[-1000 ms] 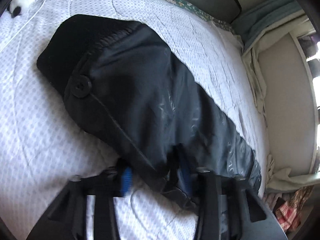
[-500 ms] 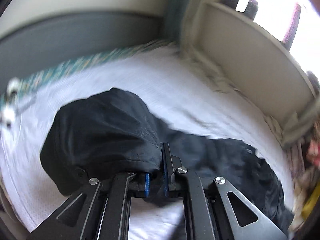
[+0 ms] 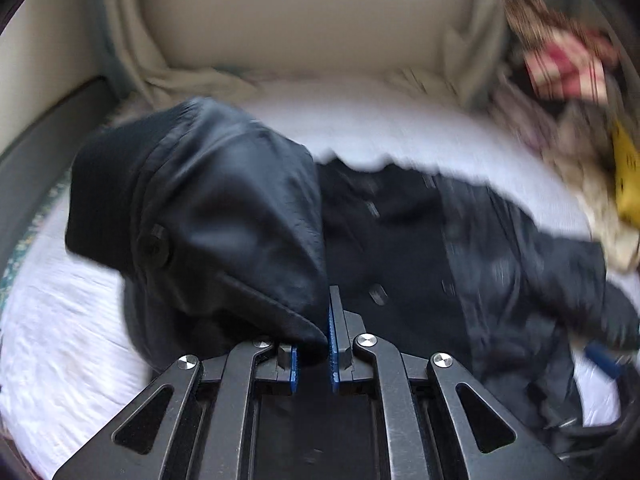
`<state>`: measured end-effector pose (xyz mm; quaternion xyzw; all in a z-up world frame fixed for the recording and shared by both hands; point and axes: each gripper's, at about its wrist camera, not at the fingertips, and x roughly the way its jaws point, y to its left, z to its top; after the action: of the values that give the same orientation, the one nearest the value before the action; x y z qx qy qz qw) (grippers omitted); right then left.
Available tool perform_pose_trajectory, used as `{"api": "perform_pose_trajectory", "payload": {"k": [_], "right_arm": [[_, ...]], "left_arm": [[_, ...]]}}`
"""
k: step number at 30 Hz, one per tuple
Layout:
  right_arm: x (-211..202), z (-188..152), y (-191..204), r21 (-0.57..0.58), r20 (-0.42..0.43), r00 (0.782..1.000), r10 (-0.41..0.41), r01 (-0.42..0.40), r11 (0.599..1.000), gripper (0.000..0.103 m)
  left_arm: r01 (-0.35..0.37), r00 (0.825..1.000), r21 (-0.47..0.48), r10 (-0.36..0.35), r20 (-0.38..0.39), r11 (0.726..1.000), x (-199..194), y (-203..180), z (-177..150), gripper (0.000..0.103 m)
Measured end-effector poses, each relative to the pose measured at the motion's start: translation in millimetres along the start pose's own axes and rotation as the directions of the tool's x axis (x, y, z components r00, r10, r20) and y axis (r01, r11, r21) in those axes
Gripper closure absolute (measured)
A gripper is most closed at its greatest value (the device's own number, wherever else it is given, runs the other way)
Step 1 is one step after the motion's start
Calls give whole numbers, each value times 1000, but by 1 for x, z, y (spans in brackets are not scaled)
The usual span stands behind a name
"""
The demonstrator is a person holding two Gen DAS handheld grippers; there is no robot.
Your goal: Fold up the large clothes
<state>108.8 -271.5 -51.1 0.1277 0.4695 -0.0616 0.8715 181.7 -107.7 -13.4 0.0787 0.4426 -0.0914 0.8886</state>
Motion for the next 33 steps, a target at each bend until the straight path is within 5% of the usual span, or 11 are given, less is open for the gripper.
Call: {"api": "perform_pose_trajectory", "payload": {"k": [5,7,9,12,17,21,29,33], "right_arm": [[-5,3,-17,42,-2,1000,-4,4,999,0],[-6,3,-22,51,-5,1000,-6,6,999,0],[-6,3,-26,56,-7,1000,-8,8,998,0],[-6,2,-29,63,-11,1000,-20,20,998,0],[-3,1,-32,70,-27,997,-66,68,995,0],[-5,1,-32,80,-28,999,-24,26,996,0],[3,-4,-13,97,-55,988,143,-137,986,14],[23,-3,-18,202,-94,966,242,-220,954,18]], "left_arm": [[11,994,44,-6,-106,999,37,-22,-29,84],[8,991,46,-2,-132,999,46,-26,-35,71],[8,992,47,-2,-129,999,44,-31,-38,39],[-49,997,87,54,-49,995,23,-34,-41,8],[-14,1000,134,12,18,991,-18,-27,-58,5],[3,999,136,-10,50,991,-45,10,-75,3],[-94,990,-129,106,88,987,-34,112,-51,4],[-44,993,-192,63,96,980,-42,132,-36,5]]}}
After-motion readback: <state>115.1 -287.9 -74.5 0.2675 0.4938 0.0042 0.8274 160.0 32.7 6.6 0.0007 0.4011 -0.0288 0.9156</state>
